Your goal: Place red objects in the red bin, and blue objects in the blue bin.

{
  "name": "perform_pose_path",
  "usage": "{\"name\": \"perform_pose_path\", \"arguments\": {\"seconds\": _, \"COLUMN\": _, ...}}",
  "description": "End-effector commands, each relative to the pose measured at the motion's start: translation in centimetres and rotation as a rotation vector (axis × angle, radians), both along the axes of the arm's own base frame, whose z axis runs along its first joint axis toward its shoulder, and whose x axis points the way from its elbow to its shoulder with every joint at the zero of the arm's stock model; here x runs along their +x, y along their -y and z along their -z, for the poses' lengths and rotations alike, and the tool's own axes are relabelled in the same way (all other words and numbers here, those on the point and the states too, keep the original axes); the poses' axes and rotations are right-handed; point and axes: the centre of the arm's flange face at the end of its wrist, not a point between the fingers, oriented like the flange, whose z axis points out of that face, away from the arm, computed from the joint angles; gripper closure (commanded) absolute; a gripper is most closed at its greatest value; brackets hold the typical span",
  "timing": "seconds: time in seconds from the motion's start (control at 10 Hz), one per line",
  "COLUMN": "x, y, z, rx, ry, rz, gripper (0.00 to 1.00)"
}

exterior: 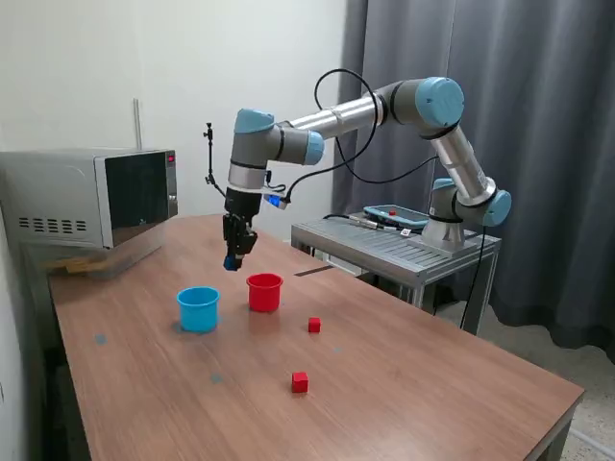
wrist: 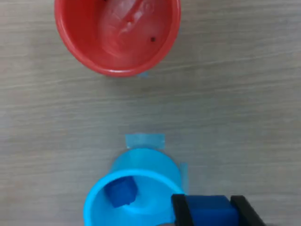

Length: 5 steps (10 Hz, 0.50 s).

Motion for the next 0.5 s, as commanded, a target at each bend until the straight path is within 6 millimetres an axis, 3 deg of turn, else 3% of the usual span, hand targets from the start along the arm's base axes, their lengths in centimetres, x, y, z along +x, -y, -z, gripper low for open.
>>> {"name": "perform_pose_path", "arguments": {"seconds": 0.0, "x": -0.5, "y": 0.0, "z": -0.2, "rx": 0.002, "ry": -0.012, "rz": -0.001, "gripper": 1.0}}
{"name": "perform_pose_path", "arguments": {"seconds": 0.4, "x": -1.3, "y": -0.5, "z": 2.5, "rx": -0.004, "ry": 0.025, "rz": 0.004, "gripper": 1.0}}
